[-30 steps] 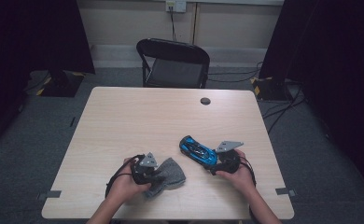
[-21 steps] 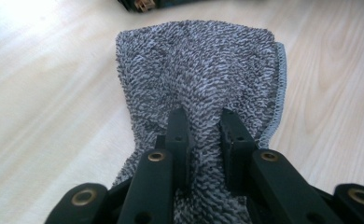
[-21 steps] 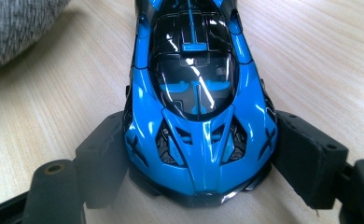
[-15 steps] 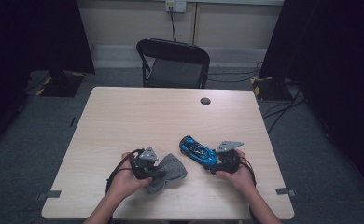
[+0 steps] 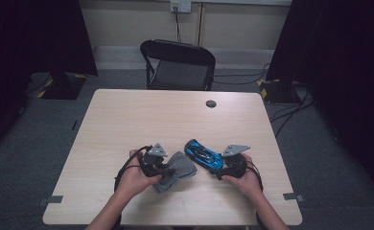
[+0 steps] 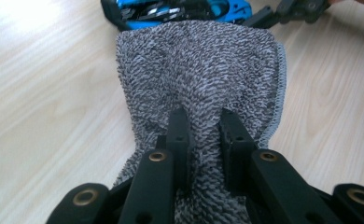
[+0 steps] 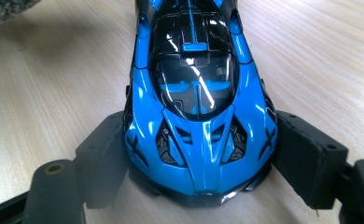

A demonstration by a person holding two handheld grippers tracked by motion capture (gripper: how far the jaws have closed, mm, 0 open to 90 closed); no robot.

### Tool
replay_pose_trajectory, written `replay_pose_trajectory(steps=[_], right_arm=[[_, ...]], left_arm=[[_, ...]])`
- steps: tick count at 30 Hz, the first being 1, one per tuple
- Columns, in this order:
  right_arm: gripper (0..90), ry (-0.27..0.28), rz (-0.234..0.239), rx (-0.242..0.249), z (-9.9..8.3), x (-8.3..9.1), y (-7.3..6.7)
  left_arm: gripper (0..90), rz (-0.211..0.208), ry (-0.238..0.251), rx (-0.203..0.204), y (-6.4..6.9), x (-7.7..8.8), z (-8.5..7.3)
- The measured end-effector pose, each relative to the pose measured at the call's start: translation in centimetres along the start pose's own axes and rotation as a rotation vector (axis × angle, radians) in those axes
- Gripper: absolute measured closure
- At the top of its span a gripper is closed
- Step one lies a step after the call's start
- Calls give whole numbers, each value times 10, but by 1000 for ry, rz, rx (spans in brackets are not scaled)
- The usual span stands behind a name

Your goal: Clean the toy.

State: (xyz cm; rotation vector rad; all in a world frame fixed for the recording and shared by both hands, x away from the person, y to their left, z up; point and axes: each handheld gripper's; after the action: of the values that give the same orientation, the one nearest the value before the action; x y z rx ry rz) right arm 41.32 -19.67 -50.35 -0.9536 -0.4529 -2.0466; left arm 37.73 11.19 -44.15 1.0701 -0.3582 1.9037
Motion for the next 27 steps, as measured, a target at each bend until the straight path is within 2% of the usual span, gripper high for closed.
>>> replay_pose_trajectory(steps=[7,9,12,16,20,22,24,26,27], right_arm=[[240,0,0,-1,0,0,0],[240,0,0,-1,0,0,0],[240,0,0,-1,0,0,0],[240,0,0,-1,0,0,0],[240,0,1,0,0,0,0],[240,0,1,0,0,0,0],[240,0,1,0,0,0,0],[240,0,1,0,0,0,0],[240,0,1,0,0,0,0]], left_arm=[[772,-5,-5,-9,3,-17,30],[772,6,-13,-28,5,-23,39],[772,-6,-3,-40,9,-31,51],[772,10,1,-74,17,-40,67],[772,32,-28,-90,18,-52,81],[772,31,-41,-97,21,-59,86],[771,48,-73,-127,23,-65,90],[771,44,-77,-128,26,-71,91],[771,51,-90,-143,28,-74,93]])
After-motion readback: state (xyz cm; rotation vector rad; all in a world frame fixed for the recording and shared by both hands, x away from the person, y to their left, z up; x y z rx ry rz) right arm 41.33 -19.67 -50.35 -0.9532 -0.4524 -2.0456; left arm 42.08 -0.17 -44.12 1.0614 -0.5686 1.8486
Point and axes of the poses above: each handheld gripper's, and its own axes: x roughly backward along the jaws, z roughly out of its top, y roughly to its right, and after that the axes turned 7 degrees about -y, right-handed
